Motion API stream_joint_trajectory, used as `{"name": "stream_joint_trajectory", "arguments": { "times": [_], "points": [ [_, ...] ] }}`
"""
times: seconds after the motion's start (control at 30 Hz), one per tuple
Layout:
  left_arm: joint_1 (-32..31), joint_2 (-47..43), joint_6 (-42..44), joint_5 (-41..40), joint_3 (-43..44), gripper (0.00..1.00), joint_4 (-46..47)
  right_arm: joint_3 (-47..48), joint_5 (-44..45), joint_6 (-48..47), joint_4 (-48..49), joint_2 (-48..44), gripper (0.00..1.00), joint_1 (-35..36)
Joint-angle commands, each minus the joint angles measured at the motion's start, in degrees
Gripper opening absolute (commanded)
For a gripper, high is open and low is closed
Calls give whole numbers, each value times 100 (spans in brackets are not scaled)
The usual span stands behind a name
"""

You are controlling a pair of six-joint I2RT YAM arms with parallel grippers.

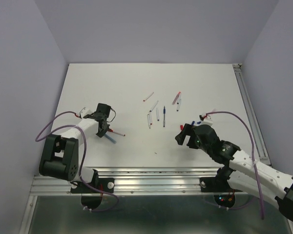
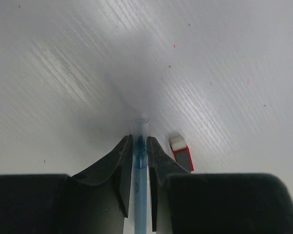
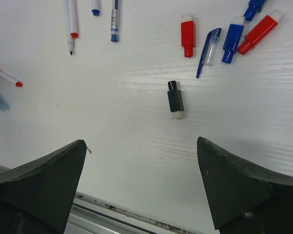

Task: Open the pen caps

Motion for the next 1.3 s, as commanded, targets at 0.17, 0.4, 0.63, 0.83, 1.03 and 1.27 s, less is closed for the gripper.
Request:
{"name": "stream_joint_trajectory", "arguments": {
  "times": [0.17, 0.4, 0.63, 0.83, 1.03, 1.27],
  "points": [
    [-332, -2100, 821, 715, -188, 0, 171, -595, -2635, -745, 2050, -392, 99, -38],
    [-1474, -3010, 786, 1453, -610, 0, 1251, -420, -3931, -746, 3255, 205, 99, -3],
    [-3127, -2316, 57, 1314, -540, 0, 1999, 89, -3783, -552, 3915, 1215, 98, 287],
    [-3787, -2070, -522, 786, -329, 0, 2079, 423, -3264, -421, 4056, 2024, 95, 516],
    [-4148, -1815, -823, 373, -171, 0, 2070, 766, -3246, -280, 4302, 2578, 87, 753],
    [-4245, -1744, -849, 179, -4, 0, 2053, 933, -2869, -218, 3916, 2851, 62, 982]
  ]
}}
